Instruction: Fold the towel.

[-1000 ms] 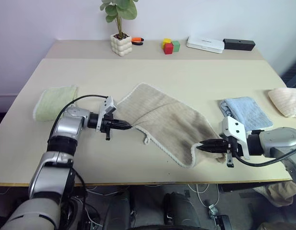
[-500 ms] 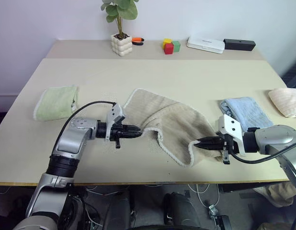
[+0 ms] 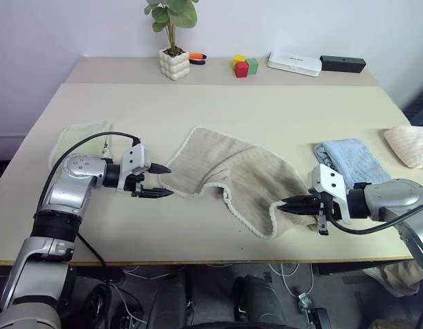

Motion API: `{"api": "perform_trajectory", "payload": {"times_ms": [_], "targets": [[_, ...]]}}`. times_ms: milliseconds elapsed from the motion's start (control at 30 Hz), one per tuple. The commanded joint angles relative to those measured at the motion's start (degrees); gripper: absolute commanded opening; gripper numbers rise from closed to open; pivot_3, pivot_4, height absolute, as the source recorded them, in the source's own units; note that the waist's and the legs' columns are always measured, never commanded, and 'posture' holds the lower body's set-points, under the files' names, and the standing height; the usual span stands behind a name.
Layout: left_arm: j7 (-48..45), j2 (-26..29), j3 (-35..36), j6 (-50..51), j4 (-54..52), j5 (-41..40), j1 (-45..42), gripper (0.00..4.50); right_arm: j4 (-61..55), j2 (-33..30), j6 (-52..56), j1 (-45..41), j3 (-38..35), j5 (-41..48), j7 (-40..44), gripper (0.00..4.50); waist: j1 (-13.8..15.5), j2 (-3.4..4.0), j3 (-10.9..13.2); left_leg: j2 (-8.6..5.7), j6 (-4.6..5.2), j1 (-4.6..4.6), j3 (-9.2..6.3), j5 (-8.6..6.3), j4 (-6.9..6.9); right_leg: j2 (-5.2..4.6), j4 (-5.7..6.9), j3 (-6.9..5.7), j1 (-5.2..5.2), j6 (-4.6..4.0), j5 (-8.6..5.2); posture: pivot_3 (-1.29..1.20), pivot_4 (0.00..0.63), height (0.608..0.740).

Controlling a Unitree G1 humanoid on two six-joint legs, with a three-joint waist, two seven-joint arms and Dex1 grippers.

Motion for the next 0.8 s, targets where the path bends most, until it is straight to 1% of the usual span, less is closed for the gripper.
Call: {"api": "perform_trajectory", "payload": {"times_ms": [33, 100, 300, 400, 467, 500, 533, 567, 600, 700, 733, 800], "targets": [[-0.3, 2.0, -1.4, -8.8, 7.1, 4.2, -2.2, 3.29, -1.2, 0.2, -0.4, -0.6, -0.7, 0.2, 0.1, 0.00, 0.0, 0.00, 0.0, 0.00, 0.00, 0.00, 0.01, 0.00, 0.00, 0.00, 0.00, 0.00, -0.01, 0.00, 0.00, 0.00, 0.150, 0.735], [-0.3, 0.6, -1.3, -10.3, 11.1, 4.0, -3.6, 3.29, -1.1, 0.2, -0.5, -0.7, -0.6, 0.2, 0.2, 0.00, 0.0, 0.00, 0.0, 0.00, 0.00, -0.01, 0.07, 0.00, -0.01, 0.00, 0.01, -0.01, -0.04, 0.04, 0.02, 0.00, 0.150, 0.735], [-1.1, -2.9, -2.5, -13.8, 18.4, 4.9, -5.5, 3.29, -1.3, 0.0, -0.1, -0.7, -0.7, 0.3, 0.3, 0.00, 0.2, 0.01, 0.0, -0.03, 0.01, -0.02, 0.16, -0.01, 0.02, -0.07, 0.02, -0.04, 0.01, 0.04, 0.02, 0.00, 0.150, 0.735], [0.9, -5.3, -2.7, -12.1, 23.5, 6.2, -8.5, 3.29, -1.2, 0.0, -0.1, -0.8, -0.8, 0.2, 0.3, 0.00, 0.4, 0.01, 0.0, -0.05, 0.02, -0.02, 0.15, -0.01, 0.03, -0.08, 0.02, -0.07, 0.04, 0.06, 0.03, 0.00, 0.150, 0.735], [0.7, -6.6, -4.3, -11.2, 26.7, 8.1, -9.9, 3.29, -1.3, 0.1, 0.0, -1.1, -0.7, 0.2, 0.2, 0.00, 0.7, 0.01, 0.0, -0.06, 0.02, 0.00, 0.13, -0.01, 0.05, -0.08, 0.01, -0.11, 0.10, 0.06, 0.03, 0.00, 0.150, 0.735], [0.4, -7.1, -4.9, -10.7, 27.9, 8.9, -10.3, 2.79, -1.4, 0.1, 0.1, -1.1, -0.7, 0.2, 0.2, 0.00, 0.8, 0.02, 0.0, -0.06, 0.03, 0.01, 0.13, -0.01, 0.07, -0.08, 0.01, -0.11, 0.12, 0.06, 0.03, 0.00, 0.150, 0.735], [0.2, -7.3, -5.6, -10.8, 28.6, 9.6, -10.4, 2.54, -1.5, 0.1, 0.1, -1.1, -0.8, 0.2, 0.1, 0.00, 1.0, 0.03, 0.0, -0.06, 0.03, 0.03, 0.13, -0.01, 0.07, -0.08, 0.01, -0.11, 0.13, 0.06, 0.03, 0.00, 0.150, 0.735], [-0.2, -7.4, -5.9, -11.3, 28.8, 10.0, -10.4, 2.11, -1.6, 0.1, 0.2, -1.1, -0.9, 0.3, 0.1, 0.00, 1.2, 0.05, 0.0, -0.06, 0.03, 0.04, 0.13, -0.01, 0.08, -0.09, 0.01, -0.10, 0.14, 0.05, 0.02, 0.00, 0.150, 0.735], [-0.7, -7.5, -6.1, -11.5, 28.8, 10.0, -10.4, 1.56, -1.7, 0.0, 0.2, -1.0, -0.9, 0.3, 0.1, 0.00, 1.3, 0.06, 0.0, -0.06, 0.03, 0.06, 0.13, -0.01, 0.08, -0.09, 0.01, -0.10, 0.14, 0.04, 0.02, 0.00, 0.150, 0.735], [-2.1, -8.0, -5.7, -10.0, 28.5, 9.1, -10.5, 0.19, -2.0, -0.1, 0.5, -0.5, -1.5, 0.4, -0.3, 0.00, 1.4, 0.11, -0.1, -0.05, 0.03, 0.09, 0.11, -0.01, 0.08, -0.09, 0.02, -0.11, 0.16, -0.03, -0.02, 0.00, 0.150, 0.735], [-2.5, -7.9, -5.5, -9.3, 28.4, 8.8, -10.5, 0.08, -2.1, -0.1, 0.5, -0.4, -1.6, 0.4, -0.4, 0.00, 1.4, 0.12, -0.1, -0.05, 0.03, 0.09, 0.10, -0.01, 0.08, -0.09, 0.02, -0.10, 0.16, -0.04, -0.03, 0.00, 0.150, 0.735], [-3.4, -7.4, -4.9, -9.0, 27.7, 8.0, -10.3, 0.08, -2.1, 0.1, 0.5, -0.3, -1.7, 0.3, -0.9, 0.00, 1.4, 0.14, -0.1, -0.05, 0.04, 0.09, 0.08, -0.02, 0.07, -0.09, 0.01, -0.10, 0.16, -0.04, -0.03, 0.00, 0.150, 0.735]]}}
